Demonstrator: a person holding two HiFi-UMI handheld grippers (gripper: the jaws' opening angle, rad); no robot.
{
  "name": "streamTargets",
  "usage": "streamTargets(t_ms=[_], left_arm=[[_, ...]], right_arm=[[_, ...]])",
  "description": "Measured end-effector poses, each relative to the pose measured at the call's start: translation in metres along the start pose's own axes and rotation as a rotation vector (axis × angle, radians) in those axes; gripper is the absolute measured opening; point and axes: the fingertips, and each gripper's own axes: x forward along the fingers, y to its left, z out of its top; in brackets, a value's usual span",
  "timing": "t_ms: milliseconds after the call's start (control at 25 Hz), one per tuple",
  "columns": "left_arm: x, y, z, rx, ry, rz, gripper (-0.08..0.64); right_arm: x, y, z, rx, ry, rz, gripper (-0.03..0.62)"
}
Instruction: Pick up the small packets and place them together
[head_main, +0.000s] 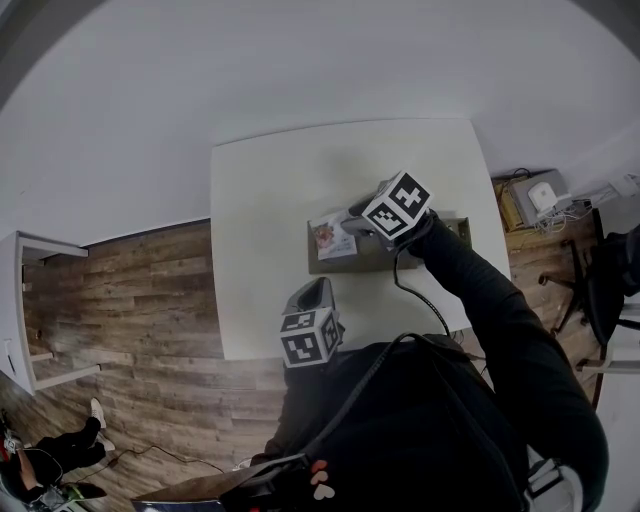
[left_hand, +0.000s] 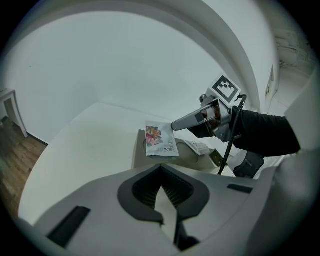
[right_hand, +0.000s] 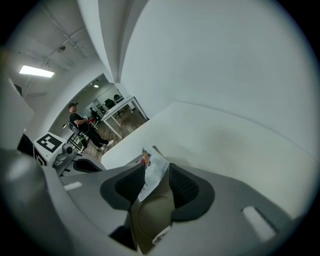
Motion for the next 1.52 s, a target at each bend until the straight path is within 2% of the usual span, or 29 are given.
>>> streamTargets(t_ms=[160,200,320,480,640,840,1040,1240,1520], left_arm=[[0.001,-0.002,0.0,0.009,0.003,-0.009,-0.002],[0.001,-0.003,0.0,0.013,0.003,-0.013,0.0],[0.002,-0.009,0.0,0.025,0.003,-0.022,0.0],[0.005,-0.017,0.003,0.042,0.006,-0.039,0.0],[0.009,-0.027,0.005,0.065,0.013,-0.059,0.0],[0.014,-0.039,0.01,0.094,0.019,-0.08,0.0],[0.021,-0.053,0.011,0.129,0.029,-0.103,-0.001],[0.024,-0.057,0.013,0.149,0.037,-0.104,0.0],[0.025,-0.049,0.014,0.128,0.042,-0.088,0.0]], right_arm=[[-0.007,0.011,0.003,0.011,-0.028,0.071,0.16],[-0.009,0.011,0.003,-0.001,-0.031,0.064,0.163],[-0.028,0.006,0.005,-0.031,-0.081,0.009,0.163],[-0.077,-0.005,0.014,-0.01,-0.216,-0.023,0.161],[-0.135,-0.027,-0.006,0.006,-0.275,-0.115,0.161],[-0.174,-0.047,-0.064,0.017,-0.199,-0.226,0.161],[-0.172,-0.053,-0.126,0.008,-0.082,-0.289,0.16],[-0.144,-0.043,-0.151,-0.05,-0.037,-0.24,0.16],[-0.111,-0.044,-0.167,-0.173,0.125,-0.218,0.16]])
